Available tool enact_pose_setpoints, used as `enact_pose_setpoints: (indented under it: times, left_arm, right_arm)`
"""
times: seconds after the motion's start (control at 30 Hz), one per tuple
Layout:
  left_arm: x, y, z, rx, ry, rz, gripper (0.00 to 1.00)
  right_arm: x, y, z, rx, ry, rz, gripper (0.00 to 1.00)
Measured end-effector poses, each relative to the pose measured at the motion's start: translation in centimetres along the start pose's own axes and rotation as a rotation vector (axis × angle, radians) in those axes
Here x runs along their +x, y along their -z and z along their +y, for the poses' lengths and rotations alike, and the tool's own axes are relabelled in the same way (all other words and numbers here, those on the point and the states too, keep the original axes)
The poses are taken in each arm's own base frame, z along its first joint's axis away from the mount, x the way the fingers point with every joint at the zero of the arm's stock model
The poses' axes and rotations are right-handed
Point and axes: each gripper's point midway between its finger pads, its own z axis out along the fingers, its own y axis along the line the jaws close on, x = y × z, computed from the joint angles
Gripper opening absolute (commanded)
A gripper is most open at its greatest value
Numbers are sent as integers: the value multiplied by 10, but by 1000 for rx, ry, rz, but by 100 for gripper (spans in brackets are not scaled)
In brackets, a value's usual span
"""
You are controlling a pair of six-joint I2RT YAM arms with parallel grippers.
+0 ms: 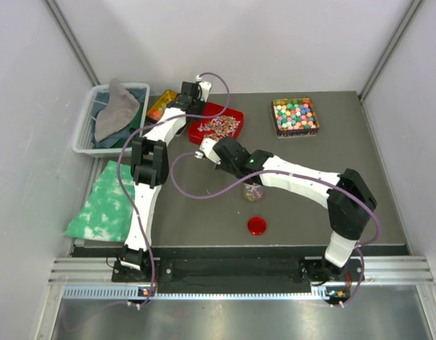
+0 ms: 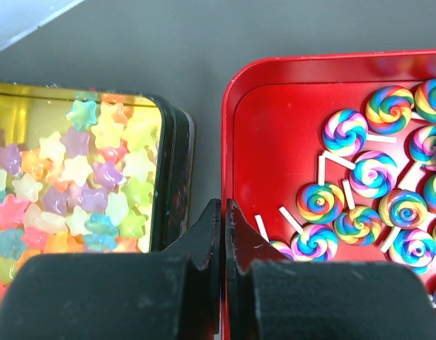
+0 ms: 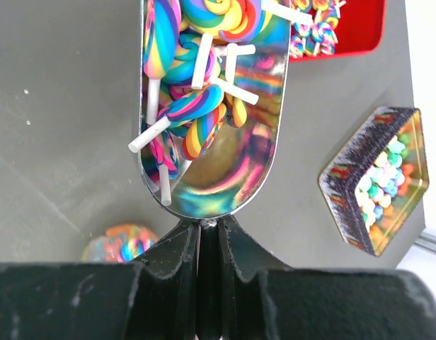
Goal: Pack the candies
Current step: Scoop the fake candies from the storage box, then place the fake candies in the packing bottle.
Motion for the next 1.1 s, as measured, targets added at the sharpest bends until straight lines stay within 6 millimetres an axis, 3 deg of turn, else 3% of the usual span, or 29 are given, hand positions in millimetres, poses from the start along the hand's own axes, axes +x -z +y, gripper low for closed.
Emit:
enact_pose_setpoints:
  times: [0.03, 0.07, 0.1, 0.23, 0.47, 0.57, 0.67, 0.93, 1.1]
  left_arm:
    - [0, -1, 0, 0, 3, -2, 2]
    - [-1, -2, 0, -3, 5, -6, 12]
    - [-3, -4, 3, -18, 12, -17, 34]
    - [-4, -4, 4, -29, 29, -19, 58]
    - [-3, -3, -2, -1, 54, -19, 92]
    - [-3, 5, -7, 23, 55, -10, 99]
    - [-9, 24, -8, 40, 58, -6, 99]
    - [-67, 113, -12, 109, 44, -113, 99]
    - [-74, 162, -17, 142, 19, -132, 99]
  right_arm:
    - [1, 3, -2, 2, 0, -2, 0]
    - [2, 7, -5, 4, -4, -6, 0]
    - [2, 23, -22, 26, -18, -25, 0]
    - [6, 38, -40, 39, -31, -37, 0]
    - [26, 72, -65, 47, -31, -27, 0]
    - [35, 83, -63, 40, -21, -30, 0]
    - [52, 92, -55, 19, -8, -16, 0]
    - [107, 102, -27, -61, 45, 41, 0]
    - [124, 112, -20, -97, 76, 44, 0]
